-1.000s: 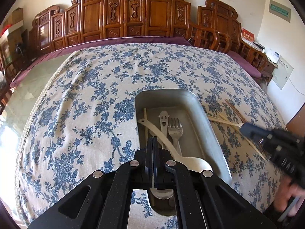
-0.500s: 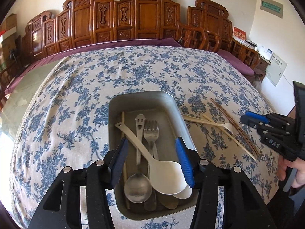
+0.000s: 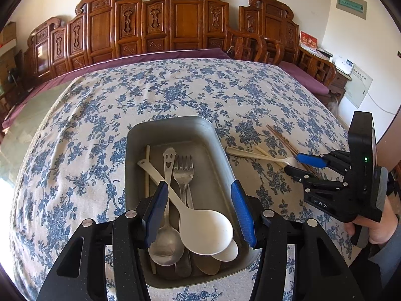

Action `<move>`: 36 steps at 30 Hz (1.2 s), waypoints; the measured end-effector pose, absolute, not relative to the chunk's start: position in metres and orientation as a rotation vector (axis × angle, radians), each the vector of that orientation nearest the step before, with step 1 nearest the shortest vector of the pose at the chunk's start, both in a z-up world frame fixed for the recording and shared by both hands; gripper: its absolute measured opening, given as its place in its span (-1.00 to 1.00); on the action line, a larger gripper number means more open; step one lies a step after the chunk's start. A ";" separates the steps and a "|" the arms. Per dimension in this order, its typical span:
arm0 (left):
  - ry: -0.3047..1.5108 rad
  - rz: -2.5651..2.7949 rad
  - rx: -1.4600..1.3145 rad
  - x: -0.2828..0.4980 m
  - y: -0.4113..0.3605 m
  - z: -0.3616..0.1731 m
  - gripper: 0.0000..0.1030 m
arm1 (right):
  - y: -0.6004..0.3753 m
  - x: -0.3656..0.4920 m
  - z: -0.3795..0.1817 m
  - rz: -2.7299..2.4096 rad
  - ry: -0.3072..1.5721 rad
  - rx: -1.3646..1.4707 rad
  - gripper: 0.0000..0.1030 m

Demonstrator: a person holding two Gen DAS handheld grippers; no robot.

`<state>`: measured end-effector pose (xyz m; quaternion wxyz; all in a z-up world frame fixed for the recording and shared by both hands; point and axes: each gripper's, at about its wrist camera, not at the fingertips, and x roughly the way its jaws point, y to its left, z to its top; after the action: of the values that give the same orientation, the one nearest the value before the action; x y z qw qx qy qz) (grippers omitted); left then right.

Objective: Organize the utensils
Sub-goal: 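Grasp the white plastic fork from the pile with the right gripper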

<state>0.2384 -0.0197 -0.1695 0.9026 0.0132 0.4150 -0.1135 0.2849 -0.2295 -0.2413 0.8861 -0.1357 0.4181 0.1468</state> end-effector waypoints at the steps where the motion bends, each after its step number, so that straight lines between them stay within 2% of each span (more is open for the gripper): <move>1: 0.859 -0.236 0.027 0.239 -0.020 -0.169 -0.04 | -0.231 0.285 -0.241 0.303 0.871 -0.274 -0.42; 7: 0.864 -0.238 0.034 0.238 -0.023 -0.172 -0.04 | -0.242 0.287 -0.236 0.276 0.853 -0.217 -0.63; 12: 0.865 -0.241 0.044 0.238 -0.027 -0.173 -0.04 | -0.246 0.288 -0.237 0.264 0.859 -0.217 -0.91; 14: 0.867 -0.238 0.054 0.237 -0.029 -0.174 -0.04 | -0.246 0.289 -0.237 0.268 0.858 -0.217 -0.95; 28: 0.855 -0.233 0.050 0.228 -0.042 -0.169 -0.04 | -0.268 0.270 -0.208 0.241 0.835 -0.140 -0.96; 36: 0.858 -0.231 0.040 0.218 -0.065 -0.162 -0.04 | -0.300 0.245 -0.176 0.199 0.830 -0.196 -0.96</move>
<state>0.2176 -0.0647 -0.1623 0.9027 0.0193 0.4150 -0.1119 0.2452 -0.2998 -0.1756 0.9056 -0.0947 0.4020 0.0962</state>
